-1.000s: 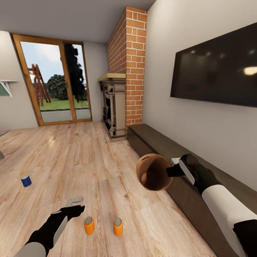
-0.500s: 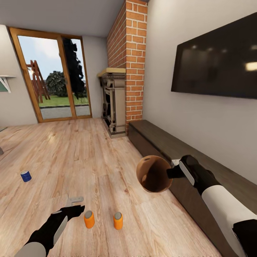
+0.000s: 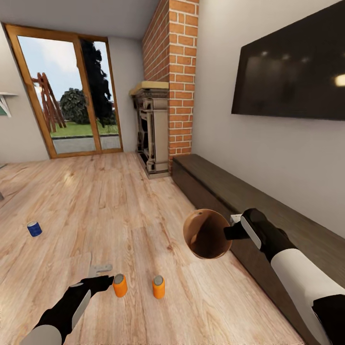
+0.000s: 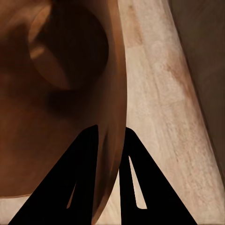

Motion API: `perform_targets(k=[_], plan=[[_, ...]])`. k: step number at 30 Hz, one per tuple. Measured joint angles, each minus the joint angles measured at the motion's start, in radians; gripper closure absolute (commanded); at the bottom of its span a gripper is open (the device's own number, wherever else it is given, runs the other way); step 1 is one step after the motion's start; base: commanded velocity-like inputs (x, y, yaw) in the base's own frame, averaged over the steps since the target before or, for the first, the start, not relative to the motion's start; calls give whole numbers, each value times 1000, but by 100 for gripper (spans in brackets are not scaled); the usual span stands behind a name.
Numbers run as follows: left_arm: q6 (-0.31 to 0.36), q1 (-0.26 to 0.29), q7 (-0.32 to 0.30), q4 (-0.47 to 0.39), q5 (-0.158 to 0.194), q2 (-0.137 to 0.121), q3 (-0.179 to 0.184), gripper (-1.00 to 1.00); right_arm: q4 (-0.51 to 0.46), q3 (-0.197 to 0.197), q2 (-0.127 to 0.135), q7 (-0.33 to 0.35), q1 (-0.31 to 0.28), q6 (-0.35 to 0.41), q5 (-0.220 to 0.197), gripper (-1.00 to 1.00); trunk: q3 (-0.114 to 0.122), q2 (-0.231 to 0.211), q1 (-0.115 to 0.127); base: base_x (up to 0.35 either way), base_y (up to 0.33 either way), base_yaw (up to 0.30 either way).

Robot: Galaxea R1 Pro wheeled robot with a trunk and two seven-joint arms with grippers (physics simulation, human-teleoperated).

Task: Put the three can of soda from the living room inside the tash can in the kitchen.

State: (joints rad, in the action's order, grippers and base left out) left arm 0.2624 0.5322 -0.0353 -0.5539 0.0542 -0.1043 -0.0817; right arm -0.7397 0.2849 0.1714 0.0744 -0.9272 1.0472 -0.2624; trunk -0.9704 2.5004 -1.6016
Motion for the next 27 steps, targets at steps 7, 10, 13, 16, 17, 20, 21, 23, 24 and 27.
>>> perform_targets(k=[7, 10, 13, 16, 17, 20, 21, 23, 24, 27], plan=[[4, 0, 0, -1, -2, 7, 0, -100, -1, -4, 1, 0, -1, 0, 3, 100, -30, 1, -2, 0, 0, 0], [8, 1, 0, -3, -2, 20, 1, -100, -1, -6, 1, -1, -1, 0, 1, 100, -35, 1, -2, 0, 0, 0], [11, 1, 0, -5, -2, 25, 1, -100, -2, -6, 1, -1, -2, 0, 2, 100, -39, 1, -2, 0, 0, 0], [14, 2, 0, -4, -2, 29, 2, -100, -2, -4, 1, -1, -2, 0, 1, 100, -44, 1, -2, 116, 0, 0], [15, 3, -1, -3, -3, 31, 2, -100, -2, -3, 1, -1, -2, 0, -1, 100, -45, 1, -2, 230, 0, 0], [16, 3, -2, -3, -3, 32, 2, -100, -2, -2, 1, -2, -2, 0, 1, 100, -50, 1, -2, 278, 0, 0], [16, 3, -2, -3, -3, 32, 2, -100, -2, -2, 1, -2, -2, 0, 3, 100, -51, 1, -2, 308, 0, 0], [17, 3, -4, -3, -3, 32, 2, -100, -2, -2, 1, -2, -2, 0, 4, 100, -54, 1, -2, 314, 0, 0], [17, 3, -4, -3, -3, 32, 2, -100, -2, -1, 1, -2, -2, 0, 4, 100, -56, 1, -2, 318, 0, 0], [17, 3, -3, -3, -4, 32, 2, -100, -2, -1, 1, -2, -2, 0, 1, 100, -60, 1, -2, 314, 0, 0]])
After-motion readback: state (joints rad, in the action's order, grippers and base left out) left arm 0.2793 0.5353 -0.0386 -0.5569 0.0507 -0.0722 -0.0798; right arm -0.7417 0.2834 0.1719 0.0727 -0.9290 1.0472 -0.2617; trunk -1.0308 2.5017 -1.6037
